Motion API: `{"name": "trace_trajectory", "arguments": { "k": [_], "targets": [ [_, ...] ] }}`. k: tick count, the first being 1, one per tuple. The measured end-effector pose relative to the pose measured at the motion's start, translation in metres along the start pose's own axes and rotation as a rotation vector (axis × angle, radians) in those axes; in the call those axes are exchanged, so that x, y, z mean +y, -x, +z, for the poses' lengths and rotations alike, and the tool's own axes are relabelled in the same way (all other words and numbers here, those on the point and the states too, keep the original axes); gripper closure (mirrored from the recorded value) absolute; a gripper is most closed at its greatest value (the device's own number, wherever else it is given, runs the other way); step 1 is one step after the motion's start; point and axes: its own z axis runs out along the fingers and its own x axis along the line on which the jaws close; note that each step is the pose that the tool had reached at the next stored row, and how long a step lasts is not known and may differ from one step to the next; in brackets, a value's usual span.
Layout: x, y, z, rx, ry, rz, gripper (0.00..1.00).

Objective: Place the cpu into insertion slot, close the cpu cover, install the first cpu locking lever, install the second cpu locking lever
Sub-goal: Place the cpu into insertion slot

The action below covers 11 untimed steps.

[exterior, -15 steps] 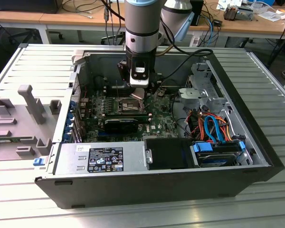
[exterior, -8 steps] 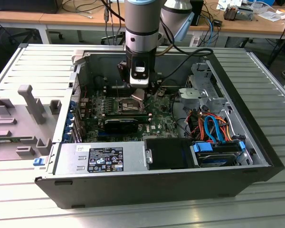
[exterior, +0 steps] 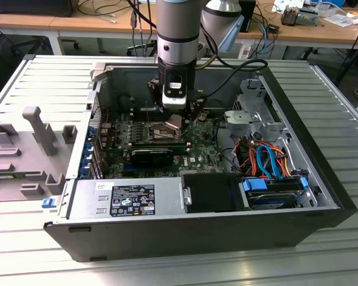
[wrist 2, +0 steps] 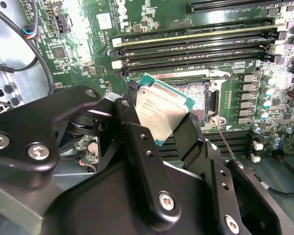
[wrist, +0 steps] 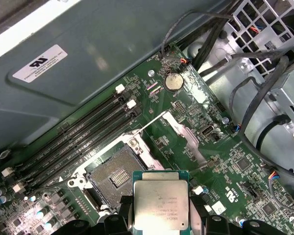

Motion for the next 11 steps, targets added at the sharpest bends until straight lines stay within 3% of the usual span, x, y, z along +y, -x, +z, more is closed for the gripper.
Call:
{"name": "trace_trajectory", "arguments": {
  "k": [11],
  "targets": [
    [-0.0001, -0.0001, 0.0000, -0.0002, -0.0003, 0.010, 0.46]
  ]
}}
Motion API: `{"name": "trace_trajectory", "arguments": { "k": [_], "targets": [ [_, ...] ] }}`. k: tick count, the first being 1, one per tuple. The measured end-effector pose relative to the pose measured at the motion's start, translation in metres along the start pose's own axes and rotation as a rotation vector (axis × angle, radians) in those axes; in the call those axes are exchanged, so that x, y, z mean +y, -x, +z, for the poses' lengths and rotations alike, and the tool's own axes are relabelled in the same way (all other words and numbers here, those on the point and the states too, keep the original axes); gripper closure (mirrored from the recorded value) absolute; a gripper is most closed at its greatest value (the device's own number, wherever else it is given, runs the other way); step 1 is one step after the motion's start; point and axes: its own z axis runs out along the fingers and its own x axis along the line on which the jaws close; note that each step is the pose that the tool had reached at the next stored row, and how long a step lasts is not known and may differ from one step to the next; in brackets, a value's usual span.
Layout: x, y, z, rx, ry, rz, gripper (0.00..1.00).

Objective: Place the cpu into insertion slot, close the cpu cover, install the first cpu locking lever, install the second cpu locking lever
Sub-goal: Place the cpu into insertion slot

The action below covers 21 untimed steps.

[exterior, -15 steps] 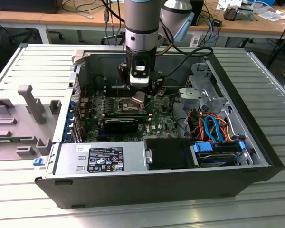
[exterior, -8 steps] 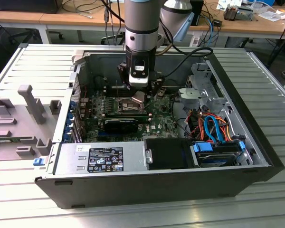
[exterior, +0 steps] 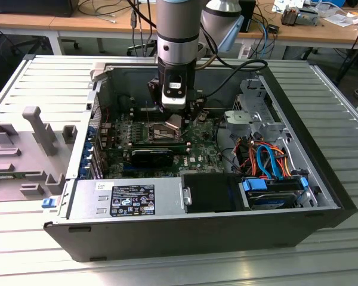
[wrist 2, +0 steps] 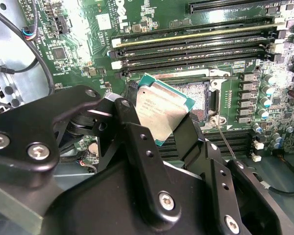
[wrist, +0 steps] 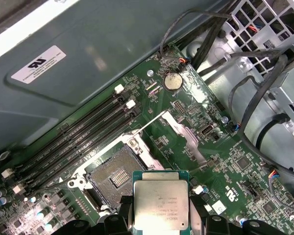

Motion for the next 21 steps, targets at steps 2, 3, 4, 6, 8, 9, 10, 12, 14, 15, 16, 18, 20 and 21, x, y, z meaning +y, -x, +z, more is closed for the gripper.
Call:
{"name": "trace_trajectory", "arguments": {
  "k": [2, 3, 4, 6, 8, 9, 10, 12, 14, 15, 16, 18, 20, 21],
  "targets": [
    [0.0000, 0.0000, 0.0000, 0.0000, 0.0000, 0.002, 0.46],
    [0.0000, 0.0000, 0.0000, 0.0000, -0.0001, 0.002, 0.46],
    [0.0000, 0.0000, 0.0000, 0.0000, 0.0000, 0.003, 0.46],
    [0.0000, 0.0000, 0.0000, 0.0000, -0.0001, 0.004, 0.46],
    [0.0000, 0.0000, 0.0000, -0.0001, -0.0004, 0.012, 0.46],
    [0.0000, 0.0000, 0.0000, -0.0003, -0.0007, 0.019, 0.46],
    [0.0000, 0.0000, 0.0000, -0.0004, -0.0008, 0.025, 0.46],
    [0.0000, 0.0000, 0.0000, -0.0005, -0.0012, 0.034, 0.46],
    [0.0000, 0.0000, 0.0000, -0.0005, -0.0014, 0.038, 0.46],
    [0.0000, 0.0000, 0.0000, -0.0006, -0.0014, 0.040, 0.46],
    [0.0000, 0.0000, 0.0000, -0.0006, -0.0015, 0.042, 0.46],
    [0.0000, 0.0000, 0.0000, -0.0007, -0.0017, 0.048, 0.46],
    [0.0000, 0.0000, 0.0000, -0.0007, -0.0018, 0.051, 0.46],
    [0.0000, 0.0000, 0.0000, -0.0007, -0.0019, 0.053, 0.46]
  ]
}}
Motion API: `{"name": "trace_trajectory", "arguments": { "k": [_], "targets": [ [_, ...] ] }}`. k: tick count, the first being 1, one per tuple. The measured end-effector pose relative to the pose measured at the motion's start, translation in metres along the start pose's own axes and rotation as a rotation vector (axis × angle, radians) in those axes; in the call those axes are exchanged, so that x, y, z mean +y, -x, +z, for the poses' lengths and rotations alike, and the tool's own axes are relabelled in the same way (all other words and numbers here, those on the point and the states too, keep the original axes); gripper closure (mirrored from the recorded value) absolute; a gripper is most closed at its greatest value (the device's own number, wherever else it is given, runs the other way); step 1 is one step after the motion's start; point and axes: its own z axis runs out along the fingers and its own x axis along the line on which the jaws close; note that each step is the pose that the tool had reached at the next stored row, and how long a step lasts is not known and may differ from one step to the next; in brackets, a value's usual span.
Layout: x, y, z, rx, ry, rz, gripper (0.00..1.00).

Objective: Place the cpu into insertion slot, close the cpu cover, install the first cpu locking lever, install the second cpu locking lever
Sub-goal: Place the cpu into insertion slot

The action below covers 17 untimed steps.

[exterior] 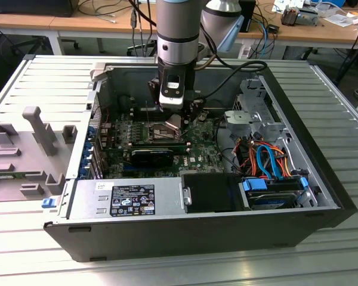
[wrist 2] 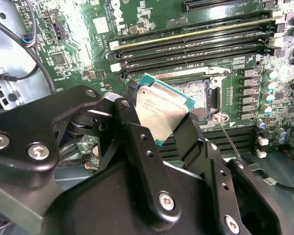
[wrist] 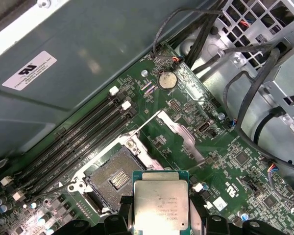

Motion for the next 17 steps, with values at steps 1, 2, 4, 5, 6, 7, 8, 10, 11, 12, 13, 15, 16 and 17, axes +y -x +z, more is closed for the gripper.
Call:
{"name": "trace_trajectory", "arguments": {
  "k": [1, 2, 4, 5, 6, 7, 8, 10, 11, 12, 13, 15, 16, 17],
  "targets": [
    [0.0000, 0.0000, 0.0000, 0.0000, 0.0000, 0.001, 0.46],
    [0.0000, 0.0000, 0.0000, 0.0000, -0.0001, 0.004, 0.46],
    [0.0000, 0.0000, 0.0000, -0.0001, -0.0002, 0.007, 0.46],
    [0.0000, 0.0000, 0.0000, -0.0001, -0.0003, 0.009, 0.46],
    [0.0000, 0.0000, 0.0000, -0.0001, -0.0004, 0.011, 0.46],
    [0.0000, 0.0000, 0.0000, -0.0002, -0.0004, 0.013, 0.46],
    [0.0000, 0.0000, 0.0000, -0.0002, -0.0005, 0.014, 0.46],
    [0.0000, 0.0000, 0.0000, -0.0002, -0.0006, 0.018, 0.46],
    [0.0000, 0.0000, 0.0000, -0.0003, -0.0007, 0.020, 0.46],
    [0.0000, 0.0000, 0.0000, -0.0003, -0.0008, 0.022, 0.46],
    [0.0000, 0.0000, 0.0000, -0.0003, -0.0008, 0.024, 0.46],
    [0.0000, 0.0000, 0.0000, -0.0004, -0.0009, 0.028, 0.46],
    [0.0000, 0.0000, 0.0000, -0.0004, -0.0010, 0.029, 0.46],
    [0.0000, 0.0000, 0.0000, -0.0004, -0.0011, 0.031, 0.46]
  ]
}}
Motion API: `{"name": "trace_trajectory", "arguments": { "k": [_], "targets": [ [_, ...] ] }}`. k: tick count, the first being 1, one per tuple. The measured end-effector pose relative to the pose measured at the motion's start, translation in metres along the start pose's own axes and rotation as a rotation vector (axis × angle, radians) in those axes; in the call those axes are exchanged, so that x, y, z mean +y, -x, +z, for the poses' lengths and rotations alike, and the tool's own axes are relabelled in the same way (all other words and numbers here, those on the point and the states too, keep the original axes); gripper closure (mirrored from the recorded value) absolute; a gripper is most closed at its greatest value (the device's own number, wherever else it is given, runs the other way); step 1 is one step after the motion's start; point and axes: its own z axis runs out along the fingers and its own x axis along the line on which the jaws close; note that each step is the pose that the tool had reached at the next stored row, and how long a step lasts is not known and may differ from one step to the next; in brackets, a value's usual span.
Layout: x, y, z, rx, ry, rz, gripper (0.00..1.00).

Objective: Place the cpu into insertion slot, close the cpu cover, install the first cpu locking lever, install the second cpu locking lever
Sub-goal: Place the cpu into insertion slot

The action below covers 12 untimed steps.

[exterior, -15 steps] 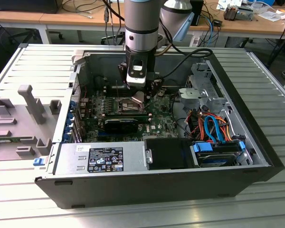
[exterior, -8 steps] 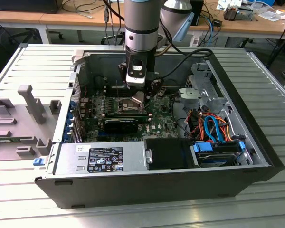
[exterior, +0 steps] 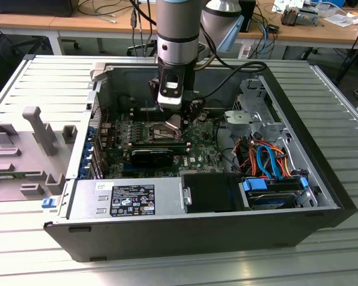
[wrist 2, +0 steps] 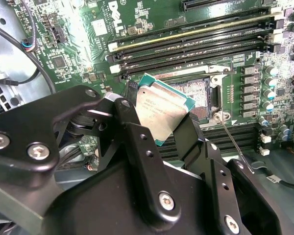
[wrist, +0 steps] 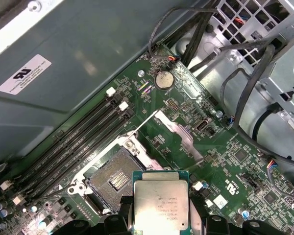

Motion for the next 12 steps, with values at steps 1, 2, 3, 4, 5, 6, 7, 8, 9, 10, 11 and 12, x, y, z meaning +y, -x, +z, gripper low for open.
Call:
{"name": "trace_trajectory", "arguments": {
  "k": [1, 2, 3, 4, 5, 6, 7, 8, 9, 10, 11, 12],
  "targets": [
    [0.0000, 0.0000, 0.0000, 0.0000, -0.0001, 0.002, 0.46],
    [0.0000, 0.0000, 0.0000, 0.0000, -0.0001, 0.003, 0.46],
    [0.0000, 0.0000, 0.0000, -0.0001, -0.0002, 0.005, 0.46],
    [0.0000, 0.0000, 0.0000, -0.0001, -0.0002, 0.007, 0.46],
    [0.0000, 0.0000, 0.0000, -0.0001, -0.0003, 0.009, 0.46],
    [0.0000, 0.0000, 0.0000, -0.0001, -0.0004, 0.011, 0.46],
    [0.0000, 0.0000, 0.0000, -0.0002, -0.0005, 0.014, 0.46],
    [0.0000, 0.0000, 0.0000, -0.0002, -0.0005, 0.017, 0.46],
    [0.0000, 0.0000, 0.0000, -0.0002, -0.0007, 0.018, 0.46],
    [0.0000, 0.0000, 0.0000, -0.0003, -0.0006, 0.020, 0.46],
    [0.0000, 0.0000, 0.0000, -0.0003, -0.0008, 0.023, 0.46],
    [0.0000, 0.0000, 0.0000, -0.0003, -0.0008, 0.025, 0.46]
  ]
}}
